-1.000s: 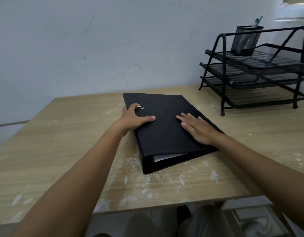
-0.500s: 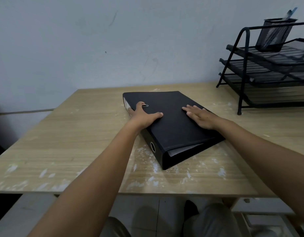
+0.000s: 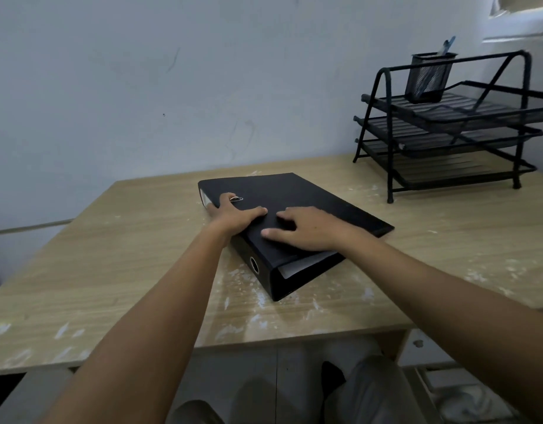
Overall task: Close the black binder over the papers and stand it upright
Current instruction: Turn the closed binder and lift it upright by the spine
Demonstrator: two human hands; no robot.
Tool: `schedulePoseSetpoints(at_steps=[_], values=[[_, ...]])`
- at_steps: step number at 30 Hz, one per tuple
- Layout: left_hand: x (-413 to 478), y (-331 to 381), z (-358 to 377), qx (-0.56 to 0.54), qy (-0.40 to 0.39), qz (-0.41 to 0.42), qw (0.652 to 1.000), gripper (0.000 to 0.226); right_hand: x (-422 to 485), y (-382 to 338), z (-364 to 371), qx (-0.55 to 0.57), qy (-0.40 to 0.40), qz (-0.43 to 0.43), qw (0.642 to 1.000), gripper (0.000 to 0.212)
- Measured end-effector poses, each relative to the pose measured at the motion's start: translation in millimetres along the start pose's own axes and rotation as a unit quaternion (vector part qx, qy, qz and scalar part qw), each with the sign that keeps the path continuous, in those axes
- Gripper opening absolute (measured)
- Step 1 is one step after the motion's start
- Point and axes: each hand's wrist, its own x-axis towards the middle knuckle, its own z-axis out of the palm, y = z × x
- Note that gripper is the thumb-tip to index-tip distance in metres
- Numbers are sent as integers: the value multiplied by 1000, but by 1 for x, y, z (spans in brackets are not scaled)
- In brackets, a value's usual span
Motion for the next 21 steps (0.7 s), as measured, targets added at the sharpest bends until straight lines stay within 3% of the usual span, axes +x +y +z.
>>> schedulePoseSetpoints(at_steps=[3, 6, 10, 15, 18, 21], values=[[7, -2, -11, 67, -14, 61, 996, 63, -17, -28, 3, -33, -20, 3, 999, 91], [12, -11, -33, 129, -43, 188, 973, 40, -19, -40, 8, -45, -26, 25, 998, 96], [29, -27, -62, 246, -91, 245, 933, 62, -16, -49, 11, -62, -38, 66, 995, 93], [43, -28, -56, 419, -124, 269, 859, 101, -9, -71, 18, -105, -66, 118, 985, 111], [54, -24, -54, 466, -121, 302, 823, 108, -6, -77, 23, -119, -72, 136, 981, 111], [60, -21, -58, 467, -139, 297, 821, 109, -4, -78, 23, -121, -79, 136, 980, 98]])
